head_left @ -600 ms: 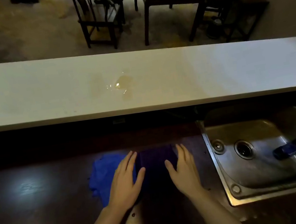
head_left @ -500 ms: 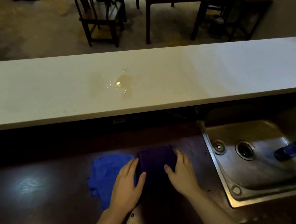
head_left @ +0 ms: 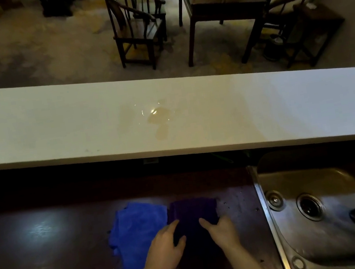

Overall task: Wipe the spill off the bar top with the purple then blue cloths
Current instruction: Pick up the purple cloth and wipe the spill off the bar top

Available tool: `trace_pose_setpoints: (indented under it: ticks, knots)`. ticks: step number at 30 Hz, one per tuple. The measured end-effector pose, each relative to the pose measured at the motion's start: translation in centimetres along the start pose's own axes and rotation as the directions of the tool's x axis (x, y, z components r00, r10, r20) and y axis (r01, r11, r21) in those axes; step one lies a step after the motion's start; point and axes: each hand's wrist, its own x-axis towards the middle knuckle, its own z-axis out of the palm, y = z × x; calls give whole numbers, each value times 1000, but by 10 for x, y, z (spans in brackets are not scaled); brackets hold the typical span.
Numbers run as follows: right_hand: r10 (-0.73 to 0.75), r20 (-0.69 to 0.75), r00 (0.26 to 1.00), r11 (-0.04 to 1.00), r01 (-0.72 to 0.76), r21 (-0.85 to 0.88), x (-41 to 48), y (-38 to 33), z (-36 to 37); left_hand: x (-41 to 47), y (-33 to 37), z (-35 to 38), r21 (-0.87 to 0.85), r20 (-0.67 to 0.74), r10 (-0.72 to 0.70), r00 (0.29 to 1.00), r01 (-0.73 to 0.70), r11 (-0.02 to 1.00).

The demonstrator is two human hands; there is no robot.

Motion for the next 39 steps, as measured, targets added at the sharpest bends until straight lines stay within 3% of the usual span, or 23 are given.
trace_pose_setpoints:
  ticks: [7,11,21,29,35,39]
  knots:
    - [-39,72,997,966,20,258,-10,-5,0,-3,1,-5,-64,-27,-5,1000,3,998]
    - [-87,83,993,917,47,396,-23,-26,-11,-5,9,-28,-81,-152,41,988,-53,995]
    - [-349,21,937,735,260,626,-84,-117,-77,3,31,-152,25,-523,240,818,-266,964]
    - [-531,-51,846,669,455,588,-110,-184,-119,28,26,-221,173,-643,259,721,-193,966]
    - [-587,-232,776,664,625,411,-103,-236,-149,47,4,-247,305,-562,185,806,-6,952]
    - [-647,-362,671,672,726,143,-91,-258,-159,51,-3,-249,381,-523,197,829,21,924]
